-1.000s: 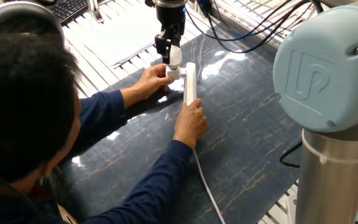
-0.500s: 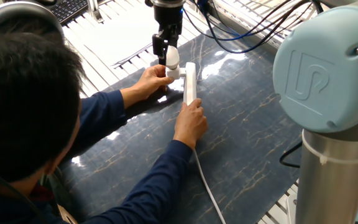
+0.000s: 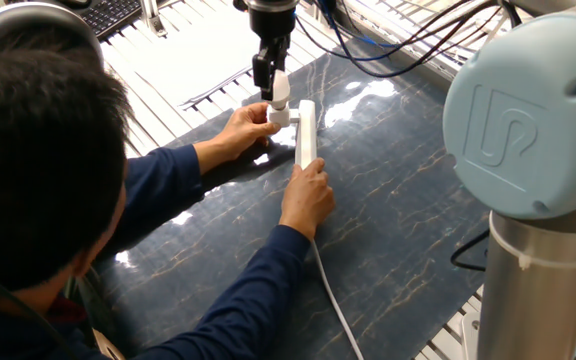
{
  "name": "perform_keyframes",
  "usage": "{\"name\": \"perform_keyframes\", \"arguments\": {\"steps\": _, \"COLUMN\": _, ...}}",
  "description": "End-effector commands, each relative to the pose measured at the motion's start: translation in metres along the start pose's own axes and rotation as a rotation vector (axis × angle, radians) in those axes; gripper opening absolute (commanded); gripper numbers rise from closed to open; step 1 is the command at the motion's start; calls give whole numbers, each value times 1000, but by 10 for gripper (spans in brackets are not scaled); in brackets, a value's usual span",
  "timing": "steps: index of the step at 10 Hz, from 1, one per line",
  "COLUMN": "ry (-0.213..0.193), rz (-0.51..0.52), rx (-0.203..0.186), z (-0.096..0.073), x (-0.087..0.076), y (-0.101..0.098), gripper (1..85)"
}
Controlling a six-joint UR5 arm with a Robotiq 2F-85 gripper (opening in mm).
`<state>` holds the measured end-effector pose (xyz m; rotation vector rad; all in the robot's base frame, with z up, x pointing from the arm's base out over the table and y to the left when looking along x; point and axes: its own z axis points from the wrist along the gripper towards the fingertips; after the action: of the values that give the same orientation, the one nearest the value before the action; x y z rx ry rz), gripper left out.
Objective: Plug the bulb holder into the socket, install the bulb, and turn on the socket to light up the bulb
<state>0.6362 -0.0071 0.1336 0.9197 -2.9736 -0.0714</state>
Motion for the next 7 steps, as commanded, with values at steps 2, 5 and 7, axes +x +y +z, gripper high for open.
{"name": "perform_keyframes", "arguments": {"steps": 2, "ry": 11, "rz": -166, "rx": 94, "z": -18, "x": -6, "y": -10, "gripper": 670}}
{"name": "perform_keyframes", "arguments": {"steps": 5, "ry": -2, "rz": -298, "rx": 151, "z": -26, "x": -12, "y": -11, "gripper": 660}}
{"name": "perform_keyframes", "arguments": {"steps": 7, "ry": -20, "rz": -294, "rx": 132, "z": -22, "x": -13, "y": -7, "gripper": 660}}
